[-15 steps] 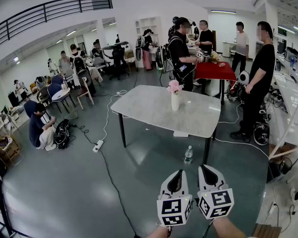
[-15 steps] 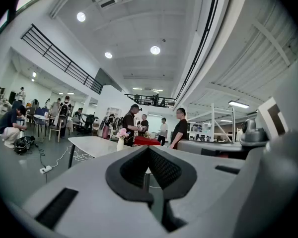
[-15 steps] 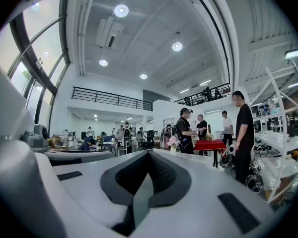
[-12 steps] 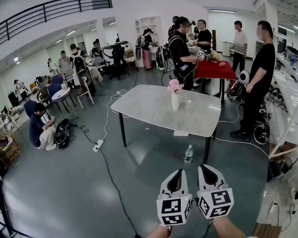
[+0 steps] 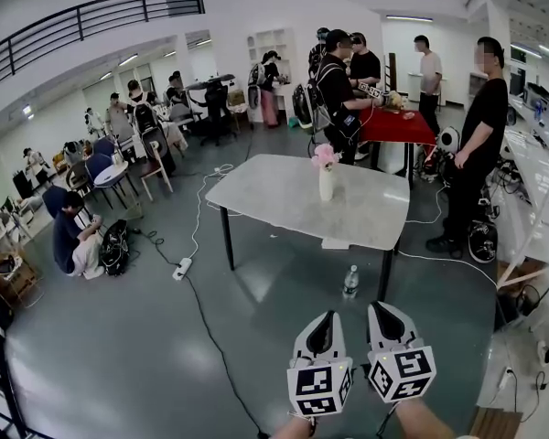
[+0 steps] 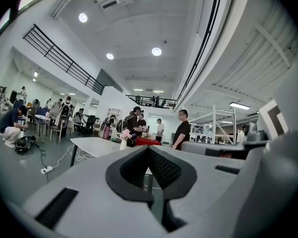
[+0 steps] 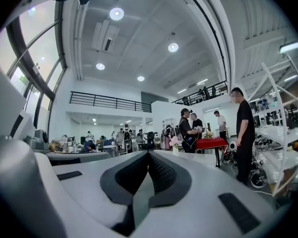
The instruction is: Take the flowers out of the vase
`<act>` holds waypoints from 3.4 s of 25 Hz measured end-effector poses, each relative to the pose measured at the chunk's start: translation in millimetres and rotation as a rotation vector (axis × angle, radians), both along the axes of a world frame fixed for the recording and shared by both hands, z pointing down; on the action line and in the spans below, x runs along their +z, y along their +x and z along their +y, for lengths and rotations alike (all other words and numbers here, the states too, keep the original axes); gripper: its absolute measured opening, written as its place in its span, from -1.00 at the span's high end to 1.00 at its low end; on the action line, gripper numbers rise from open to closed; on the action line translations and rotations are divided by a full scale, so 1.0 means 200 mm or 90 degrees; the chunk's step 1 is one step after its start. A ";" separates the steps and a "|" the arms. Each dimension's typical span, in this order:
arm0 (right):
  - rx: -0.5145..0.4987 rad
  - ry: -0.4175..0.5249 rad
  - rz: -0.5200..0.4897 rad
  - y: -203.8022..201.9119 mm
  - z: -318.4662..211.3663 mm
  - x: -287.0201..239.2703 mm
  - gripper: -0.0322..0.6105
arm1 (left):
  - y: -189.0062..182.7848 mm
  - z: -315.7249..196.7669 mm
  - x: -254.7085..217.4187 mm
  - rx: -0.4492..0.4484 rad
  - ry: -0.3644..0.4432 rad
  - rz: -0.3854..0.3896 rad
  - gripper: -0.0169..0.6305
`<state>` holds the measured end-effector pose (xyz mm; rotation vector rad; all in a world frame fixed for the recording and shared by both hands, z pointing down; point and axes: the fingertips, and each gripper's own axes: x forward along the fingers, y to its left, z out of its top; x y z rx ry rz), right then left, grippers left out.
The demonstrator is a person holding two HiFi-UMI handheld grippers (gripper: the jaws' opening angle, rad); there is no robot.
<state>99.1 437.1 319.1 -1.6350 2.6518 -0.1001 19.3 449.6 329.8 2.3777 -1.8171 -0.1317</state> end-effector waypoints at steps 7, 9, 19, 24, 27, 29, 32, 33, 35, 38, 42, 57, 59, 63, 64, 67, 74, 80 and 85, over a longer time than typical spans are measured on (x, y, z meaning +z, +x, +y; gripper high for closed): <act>0.031 -0.004 -0.009 -0.09 -0.01 0.02 0.85 | -0.16 0.01 0.02 0.010 -0.004 -0.006 0.94; 0.040 -0.001 -0.010 -0.11 -0.01 0.02 0.85 | -0.20 0.00 0.03 0.014 -0.003 -0.008 0.94; 0.067 -0.035 -0.008 -0.18 -0.14 0.11 0.85 | -0.34 -0.13 0.07 0.017 -0.005 -0.006 0.94; 0.064 -0.034 -0.005 -0.18 -0.26 0.11 0.85 | -0.35 -0.24 0.08 0.012 -0.006 -0.007 0.94; 0.059 -0.039 -0.007 -0.19 -0.36 0.13 0.85 | -0.36 -0.34 0.08 0.010 -0.007 -0.013 0.94; 0.057 -0.039 -0.005 -0.19 -0.43 0.13 0.85 | -0.37 -0.41 0.06 0.006 -0.004 -0.014 0.94; 0.054 -0.042 -0.005 -0.18 -0.55 0.12 0.85 | -0.37 -0.52 0.04 0.000 -0.001 -0.012 0.94; 0.052 -0.043 -0.004 -0.18 -0.58 0.12 0.85 | -0.37 -0.56 0.04 -0.002 -0.001 -0.012 0.94; 0.049 -0.044 -0.003 -0.18 -0.65 0.12 0.85 | -0.36 -0.63 0.06 -0.006 -0.007 -0.011 0.94; 0.044 -0.048 0.000 -0.16 -0.76 0.12 0.85 | -0.35 -0.74 0.08 -0.008 -0.016 -0.011 0.94; 0.042 -0.053 -0.001 -0.13 -0.93 0.12 0.85 | -0.32 -0.88 0.08 -0.006 -0.020 -0.018 0.94; 0.018 -0.069 -0.021 -0.11 -1.46 0.17 0.85 | -0.27 -1.40 0.09 -0.027 -0.024 -0.053 0.94; 0.013 -0.073 -0.017 -0.11 -1.51 0.19 0.85 | -0.26 -1.45 0.11 -0.030 -0.028 -0.051 0.94; 0.018 -0.086 -0.012 -0.06 -1.60 0.22 0.85 | -0.22 -1.53 0.13 -0.030 -0.034 -0.054 0.94; 0.019 -0.088 -0.013 -0.05 -1.62 0.22 0.85 | -0.21 -1.54 0.14 -0.031 -0.035 -0.055 0.94; 0.019 -0.086 -0.016 -0.03 -1.68 0.23 0.85 | -0.20 -1.60 0.15 -0.033 -0.036 -0.060 0.94; 0.022 -0.100 -0.013 -0.01 -1.77 0.27 0.85 | -0.21 -1.71 0.17 -0.033 -0.043 -0.059 0.94; 0.033 -0.116 -0.004 -0.01 -1.91 0.34 0.85 | -0.23 -1.85 0.26 -0.026 -0.061 -0.056 0.94; 0.047 -0.110 -0.001 -0.05 -2.09 0.34 0.85 | -0.28 -2.05 0.27 -0.013 -0.057 -0.050 0.94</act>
